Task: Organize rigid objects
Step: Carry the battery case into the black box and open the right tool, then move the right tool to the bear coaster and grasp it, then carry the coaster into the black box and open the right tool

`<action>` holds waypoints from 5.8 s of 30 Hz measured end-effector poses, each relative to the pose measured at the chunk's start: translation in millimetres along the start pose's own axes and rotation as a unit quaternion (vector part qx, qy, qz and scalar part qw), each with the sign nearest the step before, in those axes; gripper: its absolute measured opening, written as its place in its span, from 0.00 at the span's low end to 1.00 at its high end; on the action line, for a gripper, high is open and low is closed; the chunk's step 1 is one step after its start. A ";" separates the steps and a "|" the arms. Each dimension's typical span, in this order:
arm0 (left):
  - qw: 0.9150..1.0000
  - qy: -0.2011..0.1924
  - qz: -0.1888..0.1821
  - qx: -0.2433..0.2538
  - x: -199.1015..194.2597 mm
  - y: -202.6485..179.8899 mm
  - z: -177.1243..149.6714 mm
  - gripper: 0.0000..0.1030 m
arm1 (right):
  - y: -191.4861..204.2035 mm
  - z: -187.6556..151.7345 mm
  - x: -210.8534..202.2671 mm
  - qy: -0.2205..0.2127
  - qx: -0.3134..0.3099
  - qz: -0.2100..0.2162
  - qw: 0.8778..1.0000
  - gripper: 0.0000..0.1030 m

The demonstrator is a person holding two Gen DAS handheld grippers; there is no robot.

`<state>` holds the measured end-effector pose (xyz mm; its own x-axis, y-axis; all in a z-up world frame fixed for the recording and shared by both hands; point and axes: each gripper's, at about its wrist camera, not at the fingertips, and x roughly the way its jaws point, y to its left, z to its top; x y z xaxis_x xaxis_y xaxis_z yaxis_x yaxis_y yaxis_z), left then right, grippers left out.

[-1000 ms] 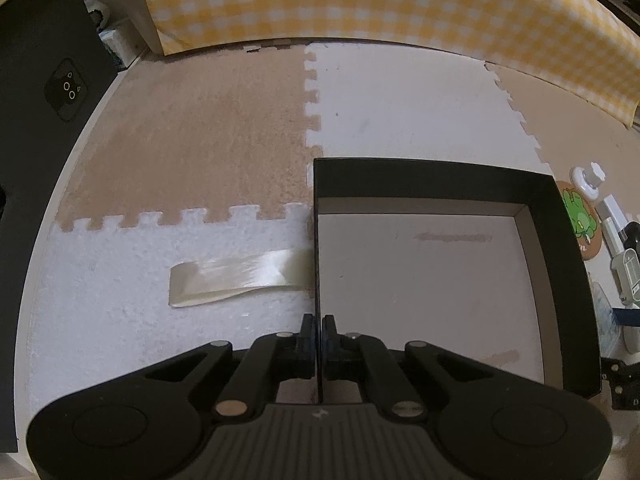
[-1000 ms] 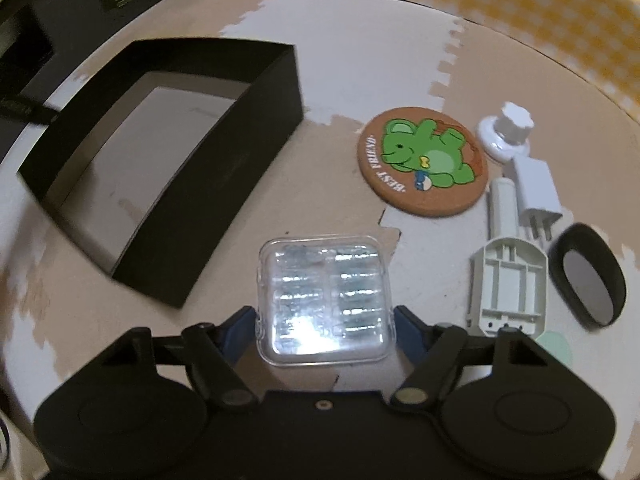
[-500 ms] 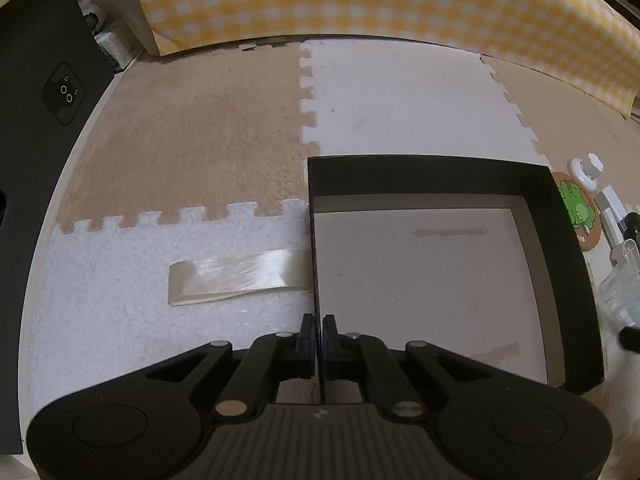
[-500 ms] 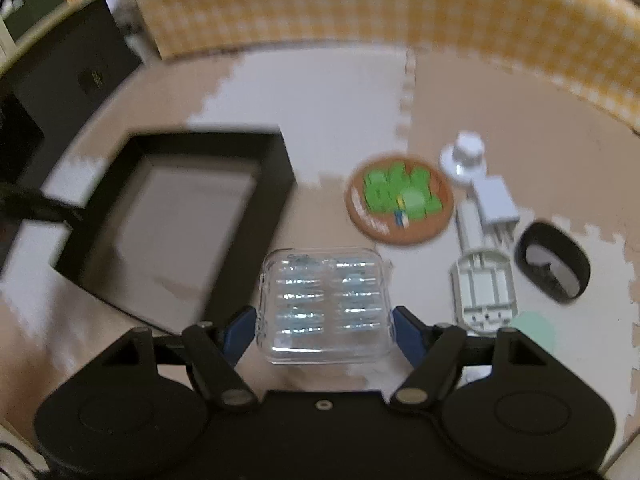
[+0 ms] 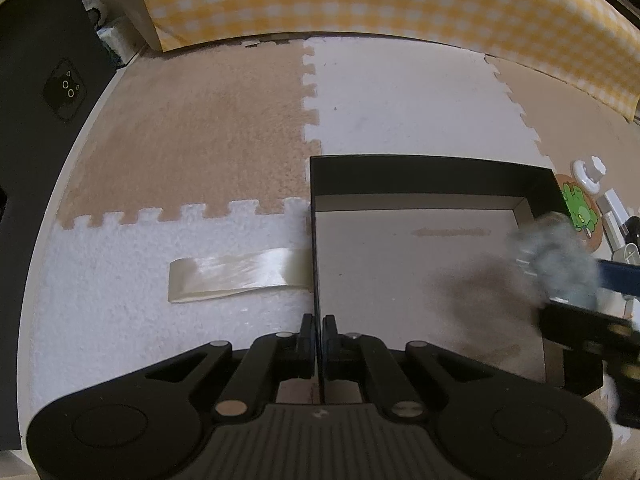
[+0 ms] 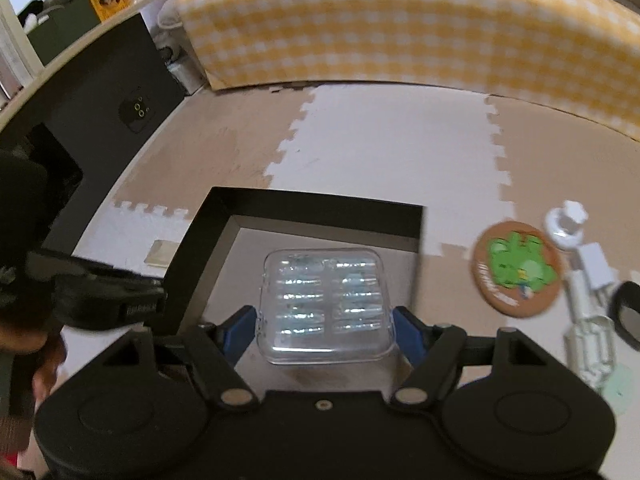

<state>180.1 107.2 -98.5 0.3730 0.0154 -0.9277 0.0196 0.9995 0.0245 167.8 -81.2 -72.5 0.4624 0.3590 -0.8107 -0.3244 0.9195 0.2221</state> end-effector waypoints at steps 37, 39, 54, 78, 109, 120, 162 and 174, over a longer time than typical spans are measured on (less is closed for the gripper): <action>1.000 -0.003 -0.002 -0.008 -0.6 -0.6 -0.6 0.03 | 5.4 -8.4 -35.5 -0.001 -0.030 -0.006 1.000 0.93; 1.000 -0.003 -0.002 -0.008 -0.8 -0.2 -0.8 0.04 | 0.8 -7.9 -48.6 -0.010 -0.032 -0.005 0.999 0.94; 1.000 -0.004 0.000 -0.009 -3.1 -2.1 -0.9 0.03 | -116.8 19.3 -67.2 -0.093 0.102 -0.067 0.988 1.00; 1.000 -0.006 0.000 -0.010 -7.5 -2.5 -0.5 0.04 | -158.9 -6.1 57.3 -0.101 0.012 -0.078 0.992 1.00; 1.000 -0.013 -0.011 -0.019 -11.5 0.3 2.2 0.04 | -159.2 -4.0 76.7 -0.046 -0.064 -0.049 0.996 1.00; 1.000 -0.013 -0.012 -0.019 -10.0 1.6 3.0 0.02 | -153.0 -0.1 76.8 -0.038 -0.051 -0.079 0.995 0.97; 0.999 -0.009 -0.018 -0.026 -7.5 3.8 3.9 0.02 | 59.1 -23.7 66.4 0.005 -0.201 0.103 0.974 0.97; 0.999 -0.008 -0.018 -0.026 -7.7 3.4 4.1 0.02 | 45.1 -26.9 73.5 0.047 -0.098 0.149 0.983 0.98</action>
<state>181.1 110.4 -89.8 0.3885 -0.0206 -0.9212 -0.0149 0.9995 -0.0287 164.9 -17.7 -136.6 0.2476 0.5825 -0.7742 -0.5902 0.7244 0.3563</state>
